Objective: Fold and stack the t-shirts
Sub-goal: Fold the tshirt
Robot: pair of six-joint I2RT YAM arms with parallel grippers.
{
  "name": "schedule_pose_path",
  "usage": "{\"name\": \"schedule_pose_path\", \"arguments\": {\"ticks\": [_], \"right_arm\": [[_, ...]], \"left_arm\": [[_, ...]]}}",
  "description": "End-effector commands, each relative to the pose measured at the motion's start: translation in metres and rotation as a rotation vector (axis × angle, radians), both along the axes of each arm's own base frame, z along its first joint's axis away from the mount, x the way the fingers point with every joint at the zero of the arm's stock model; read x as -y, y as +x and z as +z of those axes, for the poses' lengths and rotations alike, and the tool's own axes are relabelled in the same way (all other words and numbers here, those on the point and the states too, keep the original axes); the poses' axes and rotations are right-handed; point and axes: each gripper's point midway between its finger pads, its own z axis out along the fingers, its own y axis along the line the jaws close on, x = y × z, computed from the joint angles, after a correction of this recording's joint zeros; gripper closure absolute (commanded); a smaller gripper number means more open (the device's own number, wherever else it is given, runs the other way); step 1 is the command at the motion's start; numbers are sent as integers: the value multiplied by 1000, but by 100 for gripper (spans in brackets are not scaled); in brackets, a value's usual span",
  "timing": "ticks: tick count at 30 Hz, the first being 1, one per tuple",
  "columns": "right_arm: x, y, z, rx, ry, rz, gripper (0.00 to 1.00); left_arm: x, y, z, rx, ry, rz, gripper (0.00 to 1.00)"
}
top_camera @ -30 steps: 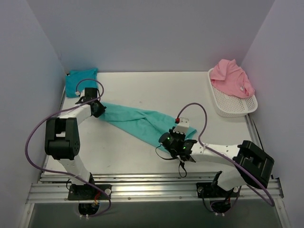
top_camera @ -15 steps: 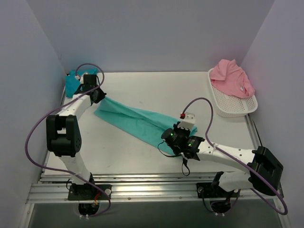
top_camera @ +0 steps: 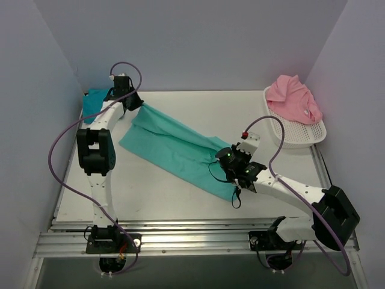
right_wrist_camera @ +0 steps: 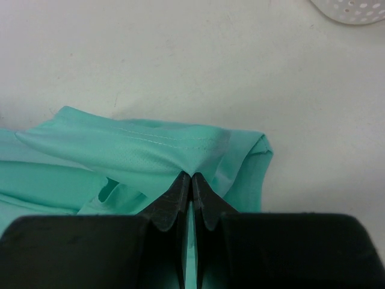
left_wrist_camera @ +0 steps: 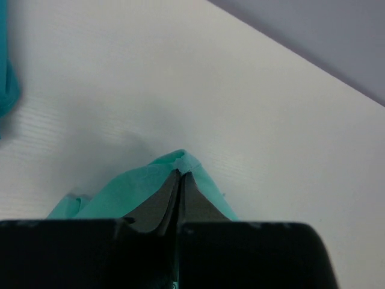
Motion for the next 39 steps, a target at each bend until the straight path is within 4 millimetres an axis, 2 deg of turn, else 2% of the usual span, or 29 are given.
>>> {"name": "schedule_pose_path", "arguments": {"ticks": [1,4,6,10,12,13,14,16,17,20,21,24,27,29,30,34,39], "right_arm": [[8,11,5,11,-24,-20,100],[5,17,1,14,-3,-16,100],[3,18,-4,3,-5,-12,100],[2,20,-7,-3,-2,-4,100],[1,19,-8,-8,1,4,100],[0,18,-8,-6,7,7,100],[0,18,-6,-3,12,9,100],[0,15,-8,-10,20,20,100],[-1,13,-7,-9,28,27,100],[0,5,-8,-20,38,41,100],[-3,1,-7,-18,43,50,100],[0,-15,-4,-29,30,57,100],[0,-29,1,-25,24,72,100],[-1,-35,7,-4,39,65,100],[0,-40,5,-15,26,69,100],[-7,-52,1,-22,33,83,100],[-18,-65,-15,-47,46,106,100]], "left_arm": [[9,25,62,151,16,-82,98],[17,30,84,213,25,-127,98],[21,31,92,235,37,-144,98],[23,26,92,235,48,-164,98],[19,18,74,189,57,-141,98],[17,14,79,197,62,-135,98],[14,3,53,145,73,-125,98],[9,-4,52,161,86,-108,98],[4,-14,31,115,103,-90,98],[-10,-28,13,63,141,-34,98],[-14,-36,-2,34,148,-25,98],[-19,-48,-13,18,131,-12,98],[-23,-55,-9,35,112,6,98],[-24,-63,-18,23,111,7,98],[-24,-64,-13,38,108,11,98],[-26,-74,-15,36,107,15,98],[-31,-80,-22,14,107,23,98]]}}
